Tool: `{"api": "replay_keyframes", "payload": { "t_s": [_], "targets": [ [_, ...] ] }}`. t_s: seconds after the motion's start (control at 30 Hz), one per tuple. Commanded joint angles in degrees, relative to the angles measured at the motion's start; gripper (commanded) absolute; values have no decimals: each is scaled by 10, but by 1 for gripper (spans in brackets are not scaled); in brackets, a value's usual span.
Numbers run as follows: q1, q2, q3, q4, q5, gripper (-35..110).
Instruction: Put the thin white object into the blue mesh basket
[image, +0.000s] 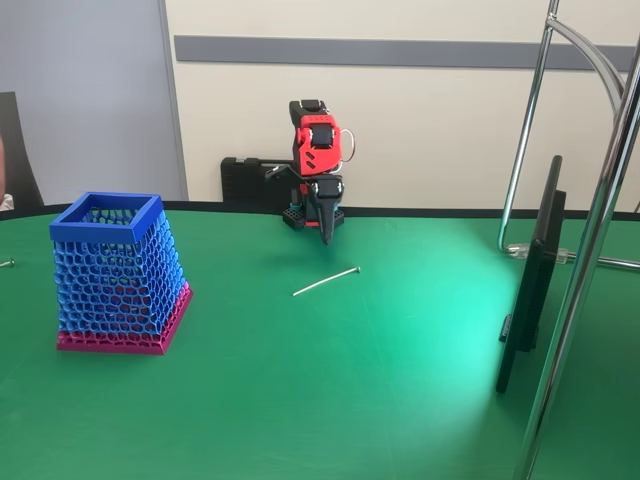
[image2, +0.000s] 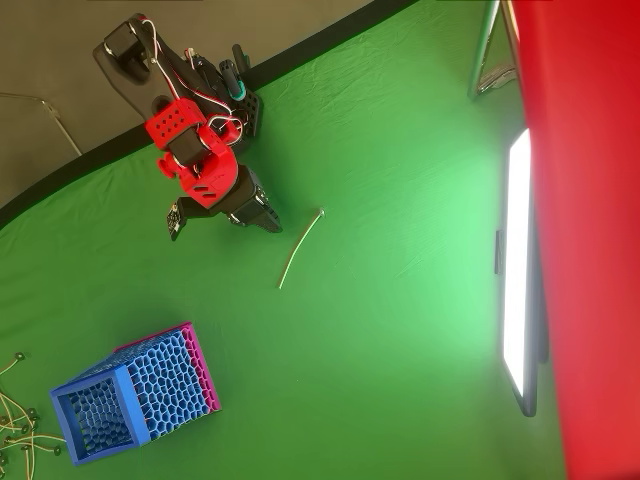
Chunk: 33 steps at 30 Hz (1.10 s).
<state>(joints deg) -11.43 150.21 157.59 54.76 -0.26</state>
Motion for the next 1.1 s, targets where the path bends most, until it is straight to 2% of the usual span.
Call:
{"api": "replay_keyframes", "payload": {
  "t_s": [0.0, 1.07],
  "targets": [
    [-11, -37, -34, 4, 9, 13],
    [-61, -347, -185, -14, 23, 17]
  ]
}}
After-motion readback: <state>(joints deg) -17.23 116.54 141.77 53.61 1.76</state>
